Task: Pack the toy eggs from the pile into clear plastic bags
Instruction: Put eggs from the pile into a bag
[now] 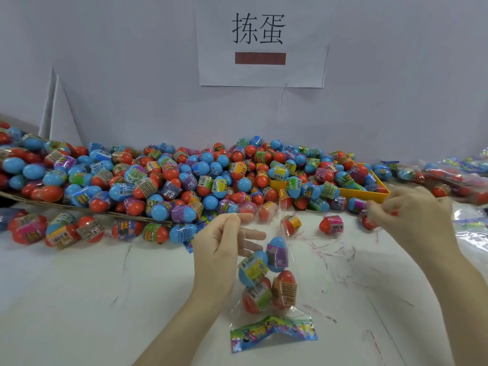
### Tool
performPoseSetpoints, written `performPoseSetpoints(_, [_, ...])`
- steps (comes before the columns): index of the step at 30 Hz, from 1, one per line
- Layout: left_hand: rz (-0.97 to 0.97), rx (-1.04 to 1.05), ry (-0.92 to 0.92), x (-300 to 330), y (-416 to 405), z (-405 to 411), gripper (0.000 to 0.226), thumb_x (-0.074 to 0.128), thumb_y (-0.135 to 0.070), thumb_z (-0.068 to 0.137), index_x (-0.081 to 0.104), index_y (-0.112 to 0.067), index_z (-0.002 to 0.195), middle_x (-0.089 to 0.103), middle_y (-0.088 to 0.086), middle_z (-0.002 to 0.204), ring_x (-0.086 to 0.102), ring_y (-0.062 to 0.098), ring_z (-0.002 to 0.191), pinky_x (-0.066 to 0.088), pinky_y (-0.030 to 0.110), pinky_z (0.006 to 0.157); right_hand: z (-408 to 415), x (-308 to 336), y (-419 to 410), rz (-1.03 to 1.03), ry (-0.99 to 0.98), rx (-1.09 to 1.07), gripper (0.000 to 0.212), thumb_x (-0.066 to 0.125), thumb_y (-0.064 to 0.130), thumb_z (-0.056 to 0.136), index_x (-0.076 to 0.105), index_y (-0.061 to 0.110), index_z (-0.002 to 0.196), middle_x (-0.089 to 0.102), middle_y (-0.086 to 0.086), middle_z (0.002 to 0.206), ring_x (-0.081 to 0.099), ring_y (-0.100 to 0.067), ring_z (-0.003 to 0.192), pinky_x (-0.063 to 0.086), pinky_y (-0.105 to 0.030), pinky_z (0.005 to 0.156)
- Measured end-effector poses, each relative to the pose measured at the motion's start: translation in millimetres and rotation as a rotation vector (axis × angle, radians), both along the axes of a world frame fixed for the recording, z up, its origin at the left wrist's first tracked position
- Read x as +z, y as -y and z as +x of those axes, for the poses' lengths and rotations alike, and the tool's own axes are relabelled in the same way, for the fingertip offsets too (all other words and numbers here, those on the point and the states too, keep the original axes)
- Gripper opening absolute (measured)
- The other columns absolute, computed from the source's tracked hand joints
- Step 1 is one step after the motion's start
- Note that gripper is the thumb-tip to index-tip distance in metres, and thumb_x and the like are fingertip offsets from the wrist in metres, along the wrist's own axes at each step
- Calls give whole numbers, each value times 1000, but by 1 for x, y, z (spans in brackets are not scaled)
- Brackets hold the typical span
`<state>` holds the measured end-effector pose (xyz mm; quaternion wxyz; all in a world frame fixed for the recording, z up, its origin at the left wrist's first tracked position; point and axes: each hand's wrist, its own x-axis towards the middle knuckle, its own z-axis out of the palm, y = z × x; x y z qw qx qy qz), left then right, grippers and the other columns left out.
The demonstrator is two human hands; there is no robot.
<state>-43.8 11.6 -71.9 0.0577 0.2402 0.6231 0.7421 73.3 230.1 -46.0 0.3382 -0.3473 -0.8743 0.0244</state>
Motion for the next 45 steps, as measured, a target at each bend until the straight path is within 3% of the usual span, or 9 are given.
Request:
performPoseSetpoints(5, [-3,-7,-2,0,0,0,34,37,-4,96,63,-13,76,69,-1,57,64,12,48,50,17,46,-8,2,2,-385,158,63,133,87,27,56,-13,39,142,15,-4,154,30,-23,135,31,-47,102])
performPoseSetpoints(9, [-14,-11,-11,-1,0,-1,34,37,-4,96,64,-13,76,69,-1,57,64,12,49,50,17,46,-1,19,11,-853,-339,406,92,50,59,70,14,26,148,72,-2,96,67,-17,54,55,-40,68])
performPoseSetpoints(13, [-13,-24,-12,0,0,-1,34,37,-4,96,64,-12,77,70,0,58,65,12,51,51,19,47,-4,10,8,-407,-102,-22,69,56,33,90,16,29,147,19,-13,152,27,-37,136,32,-55,101])
performPoseSetpoints(19, [42,-79,87,4,1,-1,35,37,-4,95,65,-11,75,70,3,57,65,13,49,48,16,46,-15,3,28,-191,100,-39,63,29,58,88,28,26,142,65,-18,83,58,-27,65,38,-31,59])
performPoseSetpoints(23, [57,-145,186,7,1,-4,38,39,-8,94,69,-14,72,71,8,63,66,18,51,50,17,49,-28,0,40,62,522,27,39,49,34,93,46,28,132,4,-8,156,33,-29,132,33,-41,103])
performPoseSetpoints(25, [59,-170,217,7,1,-5,42,39,-10,95,72,-18,69,72,9,66,67,19,54,51,18,53,-32,-2,42,-115,485,181,57,41,49,91,27,30,143,-6,0,156,7,-21,143,16,-44,113])
performPoseSetpoints(30, [57,-227,266,6,1,-9,48,38,-17,96,75,-25,66,74,8,74,70,20,63,54,18,61,-40,-1,67,-912,152,660,58,26,73,59,61,41,93,63,32,86,56,20,73,42,1,60])
performPoseSetpoints(39, [-204,-302,220,2,7,-20,37,60,-58,68,70,-23,78,74,-8,76,68,1,65,47,10,53,-46,-10,67,-1182,-57,839,39,69,32,60,66,23,97,74,1,85,70,-11,81,52,-15,62])
performPoseSetpoints(45, [-243,-341,189,-1,12,-27,11,67,-14,79,74,-8,83,73,3,72,66,8,61,51,16,54,-45,-11,65,-1244,-109,793,40,65,35,64,67,19,100,73,0,90,69,-11,81,52,-16,61])
